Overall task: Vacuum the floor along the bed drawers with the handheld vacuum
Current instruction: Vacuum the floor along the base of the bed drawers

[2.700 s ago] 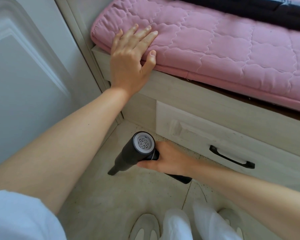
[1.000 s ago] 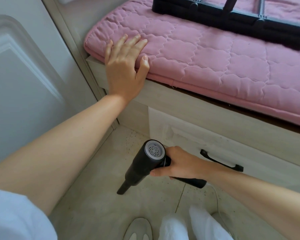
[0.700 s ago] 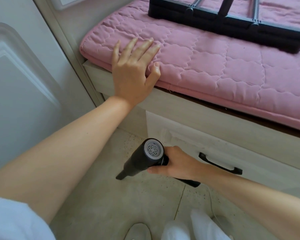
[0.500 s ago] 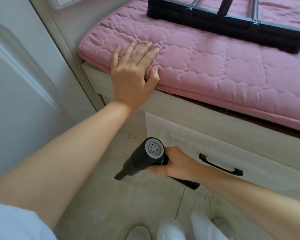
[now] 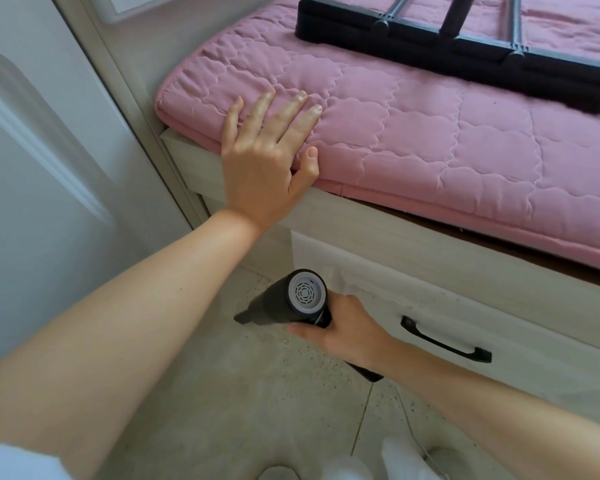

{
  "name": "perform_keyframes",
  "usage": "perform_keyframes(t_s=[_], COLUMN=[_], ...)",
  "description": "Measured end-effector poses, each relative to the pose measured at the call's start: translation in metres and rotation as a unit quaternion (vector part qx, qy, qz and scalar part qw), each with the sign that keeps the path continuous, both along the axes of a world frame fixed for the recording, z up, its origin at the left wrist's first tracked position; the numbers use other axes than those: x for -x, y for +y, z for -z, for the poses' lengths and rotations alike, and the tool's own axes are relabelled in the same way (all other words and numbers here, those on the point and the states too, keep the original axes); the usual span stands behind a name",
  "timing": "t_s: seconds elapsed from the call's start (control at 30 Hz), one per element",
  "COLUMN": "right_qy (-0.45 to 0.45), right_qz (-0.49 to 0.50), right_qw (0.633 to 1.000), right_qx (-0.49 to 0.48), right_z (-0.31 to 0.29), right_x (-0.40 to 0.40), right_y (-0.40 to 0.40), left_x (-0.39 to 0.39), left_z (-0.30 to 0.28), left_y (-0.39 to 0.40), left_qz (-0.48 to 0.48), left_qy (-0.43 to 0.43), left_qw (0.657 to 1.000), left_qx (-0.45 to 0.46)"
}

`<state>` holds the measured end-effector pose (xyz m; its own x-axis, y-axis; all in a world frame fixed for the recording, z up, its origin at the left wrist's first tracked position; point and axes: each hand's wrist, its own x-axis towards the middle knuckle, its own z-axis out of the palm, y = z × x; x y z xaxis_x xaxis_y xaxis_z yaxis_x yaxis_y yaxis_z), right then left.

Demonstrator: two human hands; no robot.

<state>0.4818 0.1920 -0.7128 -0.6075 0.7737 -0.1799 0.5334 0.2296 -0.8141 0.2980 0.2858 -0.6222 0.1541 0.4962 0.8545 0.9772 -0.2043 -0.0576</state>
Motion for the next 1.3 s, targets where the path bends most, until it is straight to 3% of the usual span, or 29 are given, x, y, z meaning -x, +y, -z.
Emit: perform_keyframes(t_s=[0.43,1.3], right_qy=[0.015,-0.016], right_qz=[0.018,0.08], right_qw=[0.999,0.99], right_qx=[0.026,-0.112], right_z=[0.008,0.013], right_x=[0.01,0.014], right_y=[0.002,0.017], left_x=[-0.001,-0.001], left_z=[0.002,0.002], left_y=[0.0,0.002], left_qz=[0.003,-0.001], left_qy=[-0.011,-0.015], left_qw=[1.0,1.0], left_qx=[-0.01,-0.015])
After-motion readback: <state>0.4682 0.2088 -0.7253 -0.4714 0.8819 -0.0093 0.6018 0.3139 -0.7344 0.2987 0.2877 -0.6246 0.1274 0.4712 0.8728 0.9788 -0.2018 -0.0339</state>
